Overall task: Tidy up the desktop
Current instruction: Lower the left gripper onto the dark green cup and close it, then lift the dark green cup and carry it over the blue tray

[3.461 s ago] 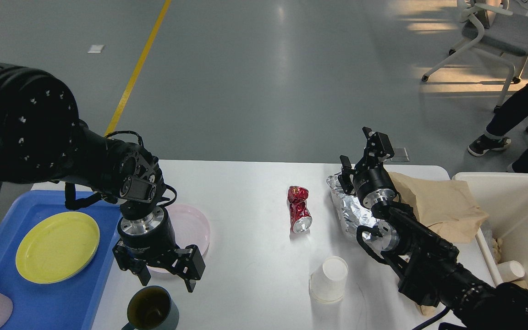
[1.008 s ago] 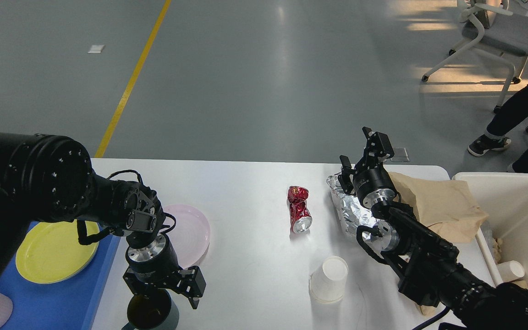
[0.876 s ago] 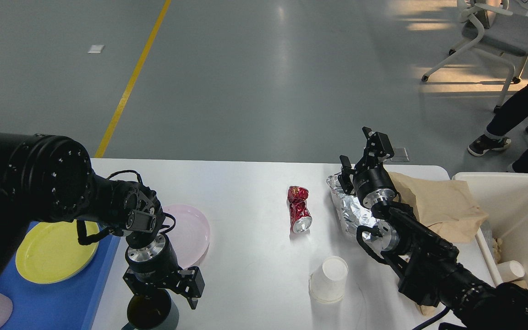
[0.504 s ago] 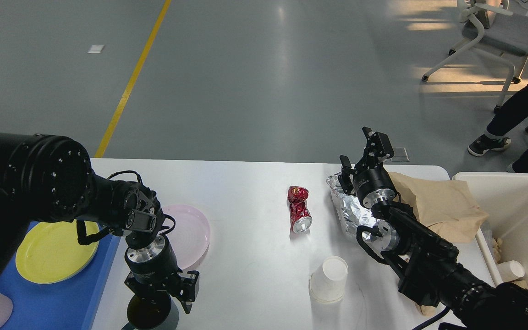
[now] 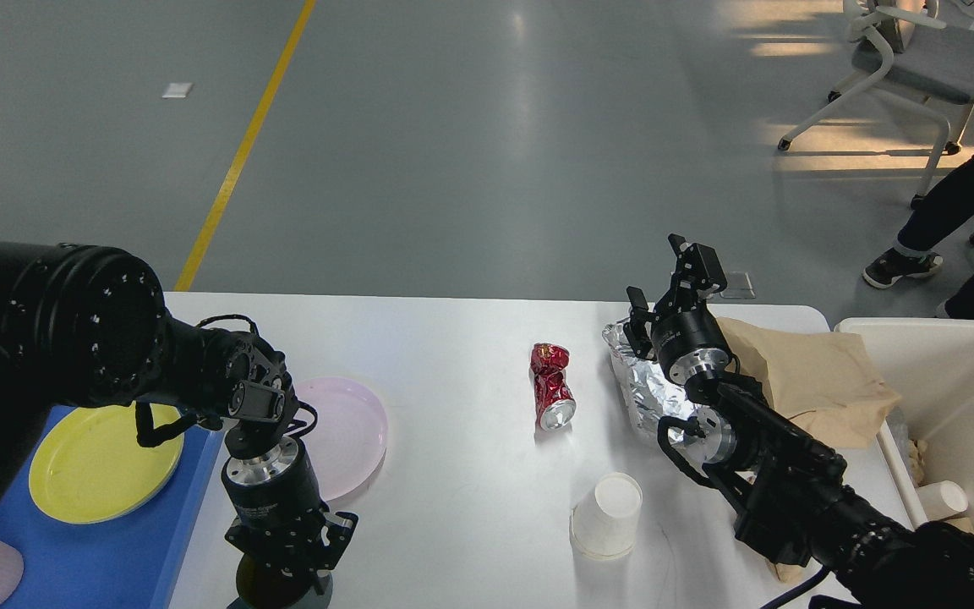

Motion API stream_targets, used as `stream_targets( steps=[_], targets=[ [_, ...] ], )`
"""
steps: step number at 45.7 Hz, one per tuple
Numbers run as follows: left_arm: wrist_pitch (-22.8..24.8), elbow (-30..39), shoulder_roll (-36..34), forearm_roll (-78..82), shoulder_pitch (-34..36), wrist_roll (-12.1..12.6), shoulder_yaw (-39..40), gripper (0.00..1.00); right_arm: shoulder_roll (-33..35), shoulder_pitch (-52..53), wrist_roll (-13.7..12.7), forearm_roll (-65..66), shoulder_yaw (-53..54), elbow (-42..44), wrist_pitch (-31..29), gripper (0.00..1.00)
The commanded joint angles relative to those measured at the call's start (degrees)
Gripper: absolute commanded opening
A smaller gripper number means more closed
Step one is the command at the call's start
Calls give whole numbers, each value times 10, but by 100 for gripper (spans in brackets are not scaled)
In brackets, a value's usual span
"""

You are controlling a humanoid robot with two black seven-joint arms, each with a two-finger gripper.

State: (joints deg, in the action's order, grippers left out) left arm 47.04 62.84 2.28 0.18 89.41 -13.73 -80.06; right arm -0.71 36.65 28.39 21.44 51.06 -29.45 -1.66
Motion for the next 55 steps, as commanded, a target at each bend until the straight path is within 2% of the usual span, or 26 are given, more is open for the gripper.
stream_targets(
  steps=[1, 15, 24, 43, 55],
  targets=[
    [2, 0, 0, 0, 1, 0, -1, 11, 0, 0, 0, 0, 0, 0, 0, 100],
    [2, -2, -11, 0, 0, 0, -2, 7, 0, 0, 0, 0, 0, 0, 0, 100],
    [10, -2, -16, -1, 2, -1, -4, 0, 0, 0, 0, 0, 0, 0, 0, 100],
    [69, -2, -18, -11, 30, -3, -4, 0, 0, 0, 0, 0, 0, 0, 0, 100],
    [80, -2, -23, -11, 40, -4, -6, 0, 0, 0, 0, 0, 0, 0, 0, 100]
  ],
)
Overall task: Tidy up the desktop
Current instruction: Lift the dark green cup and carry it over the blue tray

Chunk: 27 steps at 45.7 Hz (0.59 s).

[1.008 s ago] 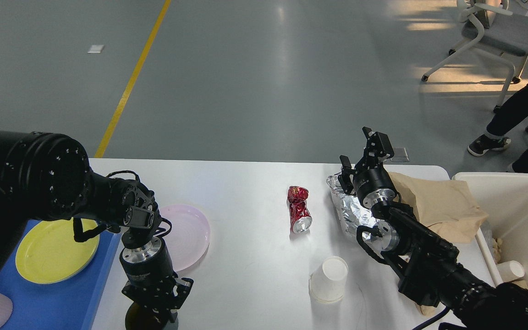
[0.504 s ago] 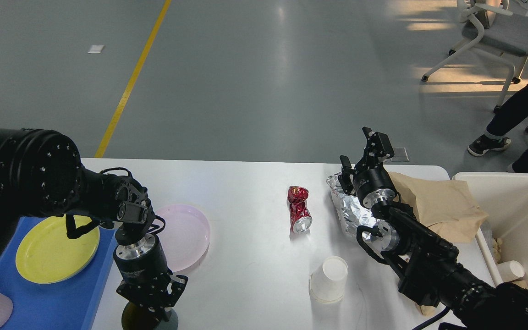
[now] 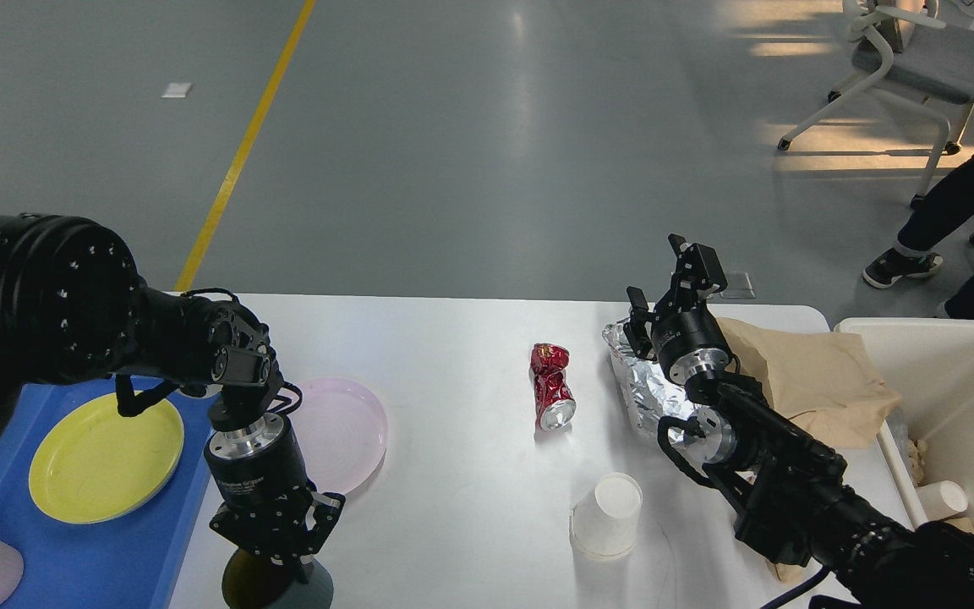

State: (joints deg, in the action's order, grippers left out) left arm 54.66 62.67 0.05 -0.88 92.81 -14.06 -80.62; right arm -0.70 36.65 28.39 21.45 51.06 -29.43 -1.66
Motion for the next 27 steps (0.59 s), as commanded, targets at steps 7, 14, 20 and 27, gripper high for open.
stream_targets(
  steps=[7, 14, 20, 27],
  targets=[
    [3, 6, -14, -5, 30, -3, -1, 0, 0, 0, 0, 0, 0, 0, 0, 100],
    [3, 13, -25, -6, 54, -2, -1, 0, 0, 0, 0, 0, 0, 0, 0, 100],
    [3, 14, -41, -5, 75, -2, -1, 0, 0, 0, 0, 0, 0, 0, 0, 100],
    [3, 28, -67, -5, 95, 0, -2, 0, 0, 0, 0, 0, 0, 0, 0, 100]
  ],
)
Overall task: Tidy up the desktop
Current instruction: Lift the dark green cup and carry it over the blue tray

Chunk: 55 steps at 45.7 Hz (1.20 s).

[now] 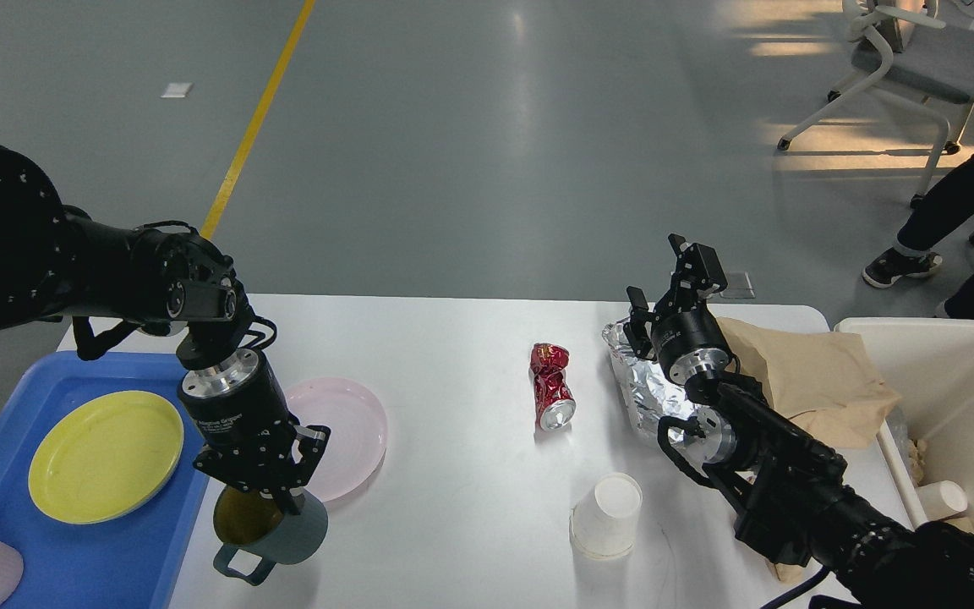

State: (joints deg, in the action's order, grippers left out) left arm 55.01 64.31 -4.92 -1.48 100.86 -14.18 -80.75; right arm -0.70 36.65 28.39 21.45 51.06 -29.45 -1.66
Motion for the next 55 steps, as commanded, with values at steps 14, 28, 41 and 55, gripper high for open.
stream_targets(
  steps=[14, 28, 41, 55],
  targets=[
    [0, 21, -83, 2, 31, 1, -41, 0, 0, 0, 0, 0, 0, 0, 0, 100],
    [0, 13, -153, 10, 21, 6, -81, 0, 0, 0, 0, 0, 0, 0, 0, 100],
    [0, -7, -188, 12, -4, 7, -100, 0, 0, 0, 0, 0, 0, 0, 0, 100],
    [0, -57, -190, 12, -61, 6, -100, 0, 0, 0, 0, 0, 0, 0, 0, 100]
  ],
)
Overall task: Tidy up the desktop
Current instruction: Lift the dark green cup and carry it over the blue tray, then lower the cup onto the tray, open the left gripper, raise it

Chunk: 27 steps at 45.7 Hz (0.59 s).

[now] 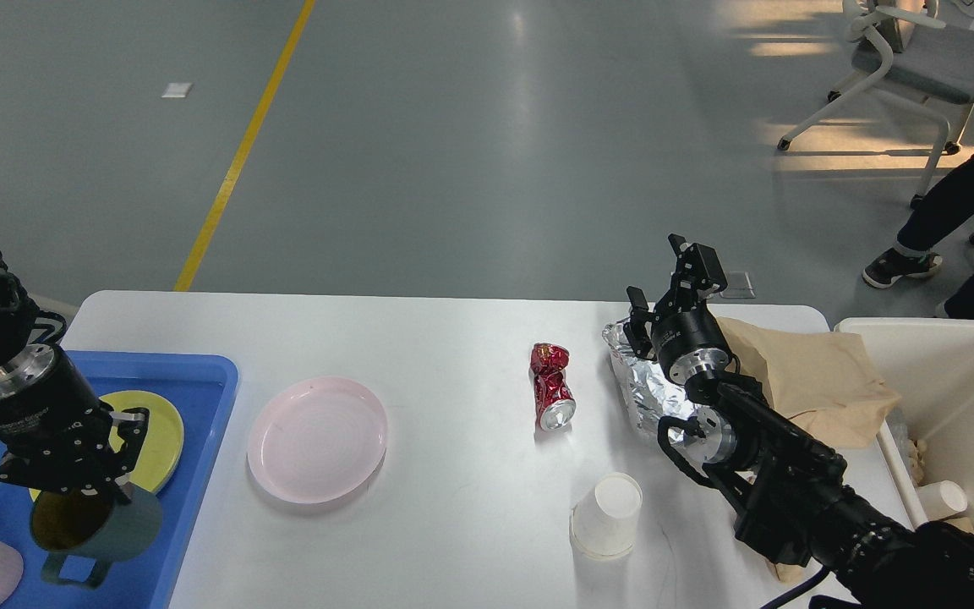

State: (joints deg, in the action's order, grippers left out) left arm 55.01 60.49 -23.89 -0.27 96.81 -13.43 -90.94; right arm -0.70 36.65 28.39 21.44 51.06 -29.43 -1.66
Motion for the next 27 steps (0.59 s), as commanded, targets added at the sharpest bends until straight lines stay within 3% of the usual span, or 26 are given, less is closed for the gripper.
stream_targets(
  steps=[1, 14, 27],
  targets=[
    [0, -23, 1, -1, -25, -1, 1, 0, 0, 0, 0, 0, 0, 0, 0, 100],
    [0, -63, 5, -1, -81, -5, 12, 0, 0, 0, 0, 0, 0, 0, 0, 100],
    [0, -68, 4, -1, -94, -5, 10, 0, 0, 0, 0, 0, 0, 0, 0, 100]
  ],
)
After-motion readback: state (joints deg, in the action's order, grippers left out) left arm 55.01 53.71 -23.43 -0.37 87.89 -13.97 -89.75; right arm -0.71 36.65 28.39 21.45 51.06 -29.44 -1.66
